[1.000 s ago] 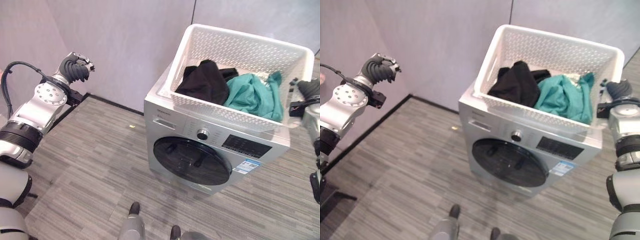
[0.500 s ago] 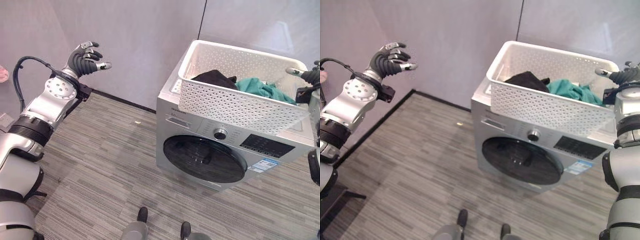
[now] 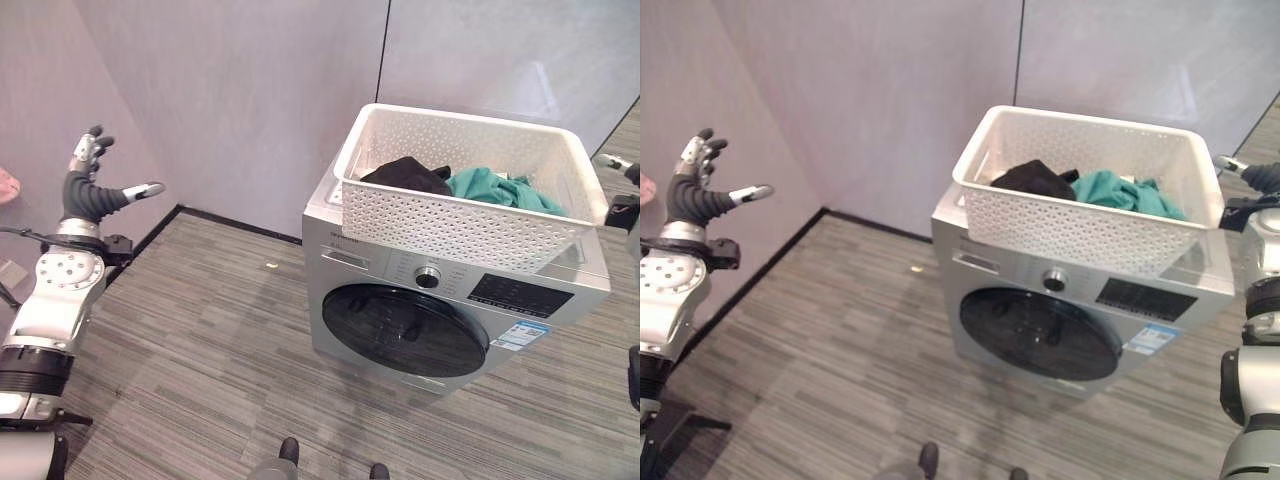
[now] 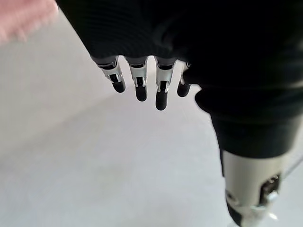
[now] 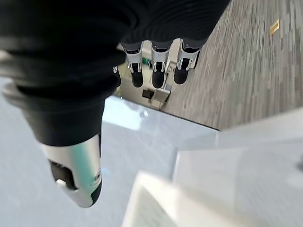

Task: Grab the laundry basket,head to the washer,open it,put in the laundry and shut it.

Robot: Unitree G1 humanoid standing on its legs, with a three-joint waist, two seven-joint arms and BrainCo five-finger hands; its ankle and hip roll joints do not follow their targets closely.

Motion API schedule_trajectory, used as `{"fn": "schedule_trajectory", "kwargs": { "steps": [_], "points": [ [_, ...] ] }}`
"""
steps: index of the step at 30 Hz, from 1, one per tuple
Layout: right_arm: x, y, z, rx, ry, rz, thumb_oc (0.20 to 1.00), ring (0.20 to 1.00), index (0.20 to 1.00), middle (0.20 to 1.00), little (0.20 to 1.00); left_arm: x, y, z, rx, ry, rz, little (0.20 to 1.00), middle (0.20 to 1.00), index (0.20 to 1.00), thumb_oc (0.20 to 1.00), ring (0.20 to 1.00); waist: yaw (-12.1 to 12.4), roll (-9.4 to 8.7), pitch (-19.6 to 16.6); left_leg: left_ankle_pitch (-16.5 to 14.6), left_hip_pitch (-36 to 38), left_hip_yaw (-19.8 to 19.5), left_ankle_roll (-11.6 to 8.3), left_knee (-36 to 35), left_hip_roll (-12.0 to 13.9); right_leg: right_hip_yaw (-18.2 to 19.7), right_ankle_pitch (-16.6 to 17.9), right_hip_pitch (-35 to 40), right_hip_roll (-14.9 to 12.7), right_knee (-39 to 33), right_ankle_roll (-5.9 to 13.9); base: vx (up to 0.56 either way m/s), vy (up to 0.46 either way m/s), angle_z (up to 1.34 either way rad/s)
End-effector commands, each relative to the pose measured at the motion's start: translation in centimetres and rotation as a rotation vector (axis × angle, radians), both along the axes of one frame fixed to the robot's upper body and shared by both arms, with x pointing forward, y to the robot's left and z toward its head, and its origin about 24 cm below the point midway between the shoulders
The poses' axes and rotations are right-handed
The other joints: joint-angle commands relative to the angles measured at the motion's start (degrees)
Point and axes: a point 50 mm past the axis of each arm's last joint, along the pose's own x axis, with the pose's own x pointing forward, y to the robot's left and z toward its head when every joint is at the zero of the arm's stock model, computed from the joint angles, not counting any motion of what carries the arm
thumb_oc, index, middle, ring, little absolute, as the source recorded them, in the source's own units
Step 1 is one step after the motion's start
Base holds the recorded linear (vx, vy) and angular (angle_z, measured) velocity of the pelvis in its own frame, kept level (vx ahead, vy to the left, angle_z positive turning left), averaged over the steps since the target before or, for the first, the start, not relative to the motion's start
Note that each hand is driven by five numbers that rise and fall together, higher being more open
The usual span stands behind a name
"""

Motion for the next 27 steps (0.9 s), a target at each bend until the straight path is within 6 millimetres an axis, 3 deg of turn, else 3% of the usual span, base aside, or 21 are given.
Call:
{"fn": "schedule_trajectory", "kwargs": {
  "steps": [1, 3, 6, 9, 10, 11, 14, 17, 18, 19, 20, 22, 24, 26, 27],
  "points": [
    [-0.6, 2.1, 4.7, -0.154, -0.300, 0.012, 1.000, 1.000, 1.000, 1.000, 1.000, -0.6, -0.4, 6.4, 0.033, -0.326, 0.038, 1.000, 1.000, 1.000, 1.000, 1.000, 0.4, -1.88, -1.9, -6.0, -3.3, -1.6, 2.14, 1.2, 0.3, -4.3, -4.8, -1.1, -5.4, 0.4, 2.29, 0.04, 0.015, 0.00],
    [-2.5, 2.8, 4.3, -0.242, -0.425, -0.040, 1.000, 1.000, 1.000, 1.000, 1.000, -2.4, 0.5, 5.6, 0.032, -0.394, 0.114, 1.000, 1.000, 1.000, 1.000, 1.000, 0.4, -1.77, -2.3, -6.3, -3.3, -2.3, 2.53, 1.5, -0.1, -4.0, -4.9, -1.2, -5.5, 0.6, 2.02, 0.04, -0.011, 0.01],
    [-5.1, 2.3, 3.6, -0.326, -0.486, -0.116, 1.000, 1.000, 1.000, 1.000, 1.000, -5.1, 2.4, 4.7, 0.065, -0.438, 0.230, 1.000, 1.000, 1.000, 1.000, 1.000, 0.6, -2.06, -2.8, -6.9, -2.9, -2.6, 2.53, 1.9, 0.0, -3.8, -5.3, -0.7, -5.3, 0.2, 1.83, 0.05, -0.053, 0.05],
    [-6.4, 2.0, 2.5, -0.294, -0.523, -0.129, 1.000, 1.000, 1.000, 1.000, 1.000, -7.1, 3.8, 4.0, 0.092, -0.455, 0.321, 1.000, 1.000, 1.000, 1.000, 1.000, 0.8, -2.29, -3.0, -6.9, -2.6, -2.7, 2.39, 1.8, 0.5, -3.7, -5.5, -0.5, -4.8, 0.0, 1.58, 0.00, -0.070, -0.01],
    [-7.5, 1.6, 1.2, -0.288, -0.524, -0.153, 1.000, 1.000, 1.000, 1.000, 1.000, -9.2, 5.2, 2.3, 0.053, -0.456, 0.414, 1.000, 1.000, 1.000, 1.000, 1.000, 1.0, -2.62, -2.9, -6.3, -2.8, -3.0, 2.14, 2.0, 1.0, -3.5, -5.6, -0.5, -4.1, 0.0, 1.08, -0.02, -0.115, 0.00],
    [-7.6, 1.6, 1.1, -0.288, -0.520, -0.151, 1.000, 1.000, 1.000, 1.000, 1.000, -9.4, 5.2, 2.2, 0.054, -0.453, 0.416, 1.000, 1.000, 1.000, 1.000, 1.000, 1.0, -2.59, -3.1, -6.5, -2.6, -3.0, 2.09, 1.9, 1.1, -3.5, -5.8, -0.4, -4.0, 0.0, 1.05, -0.04, -0.133, 0.02],
    [-9.7, 1.0, -1.8, -0.279, -0.472, -0.196, 1.000, 1.000, 1.000, 1.000, 1.000, -11.9, 6.8, -1.7, -0.016, -0.378, 0.526, 1.000, 1.000, 1.000, 1.000, 1.000, 1.2, -2.92, -2.3, -5.9, -3.9, -4.3, 1.55, 3.2, 2.1, -3.3, -6.6, -0.5, -2.5, 0.0, -0.09, -0.07, -0.158, 0.05],
    [-12.0, 0.9, -7.0, -0.201, -0.365, -0.237, 1.000, 1.000, 1.000, 1.000, 1.000, -15.1, 7.7, -8.4, -0.196, -0.221, 0.642, 1.000, 1.000, 1.000, 1.000, 1.000, 2.1, -3.14, -0.1, -4.9, -6.5, -6.1, 0.43, 6.0, 3.6, -3.7, -7.7, -0.3, -0.1, 0.0, -1.82, -0.15, -0.254, 0.19],
    [-12.4, 1.1, -8.1, -0.174, -0.344, -0.239, 1.000, 1.000, 1.000, 1.000, 1.000, -15.7, 7.5, -10.3, -0.260, -0.181, 0.659, 1.000, 1.000, 1.000, 1.000, 1.000, 2.2, -3.17, 0.5, -4.4, -7.3, -6.4, 0.10, 6.4, 3.9, -4.1, -8.0, -0.3, 0.4, 0.0, -2.23, -0.32, -0.333, 0.30],
    [-13.8, 1.5, -12.0, -0.040, -0.295, -0.275, 1.000, 1.000, 1.000, 1.000, 1.000, -16.6, 6.1, -16.4, -0.467, -0.022, 0.693, 1.000, 1.000, 1.000, 1.000, 1.000, 2.5, -3.03, 2.6, -1.1, -9.8, -6.8, -1.96, 6.9, 5.0, -6.7, -8.9, -0.3, 1.6, 0.0, -3.08, -0.34, -0.314, 0.42],
    [-13.9, 2.0, -13.6, 0.026, -0.274, -0.281, 1.000, 1.000, 1.000, 1.000, 1.000, -16.7, 5.1, -19.3, -0.572, 0.061, 0.705, 1.000, 1.000, 1.000, 1.000, 1.000, 2.6, -3.22, 3.8, 0.4, -11.4, -5.9, -2.79, 7.4, 5.5, -7.9, -9.3, -0.2, 1.9, 0.0, -3.45, -0.39, -0.295, 0.55],
    [-13.4, 3.3, -15.7, 0.147, -0.273, -0.268, 1.000, 1.000, 1.000, 1.000, 1.000, -15.9, 3.1, -22.6, -0.663, 0.194, 0.680, 1.000, 1.000, 1.000, 1.000, 1.000, 1.5, -3.97, 5.8, 0.4, -14.7, -2.5, -1.72, 10.7, 5.3, -10.2, -8.6, -1.4, 1.7, 0.0, -4.11, -0.39, -0.188, 0.78],
    [-13.7, 4.7, -18.2, 0.275, -0.256, -0.263, 1.000, 1.000, 1.000, 1.000, 1.000, -15.3, 0.3, -25.8, -0.709, 0.363, 0.620, 1.000, 1.000, 1.000, 1.000, 1.000, -0.7, -5.74, 6.0, -4.6, -15.0, 5.6, -0.13, 18.6, 6.6, -13.1, -7.7, -3.1, 0.7, 0.0, -4.34, -0.35, -0.151, 0.92],
    [-14.0, 5.7, -20.3, 0.312, -0.185, -0.278, 1.000, 1.000, 1.000, 1.000, 1.000, -15.5, -2.6, -28.5, -0.733, 0.518, 0.550, 1.000, 1.000, 1.000, 1.000, 1.000, -1.5, -5.91, 5.4, -11.3, -12.7, 9.0, 0.24, 26.4, 8.2, -14.6, -8.0, -3.1, 0.3, 0.0, -4.27, -0.13, -0.070, 1.18],
    [-13.8, 6.2, -20.9, 0.320, -0.151, -0.263, 1.000, 1.000, 1.000, 1.000, 1.000, -15.9, -3.9, -29.7, -0.735, 0.600, 0.515, 1.000, 1.000, 1.000, 1.000, 1.000, -2.0, -5.96, 5.1, -12.7, -11.1, 10.2, 0.68, 28.2, 8.6, -15.3, -8.0, -3.4, 0.1, 0.0, -4.33, -0.08, -0.008, 0.74]
  ]
}}
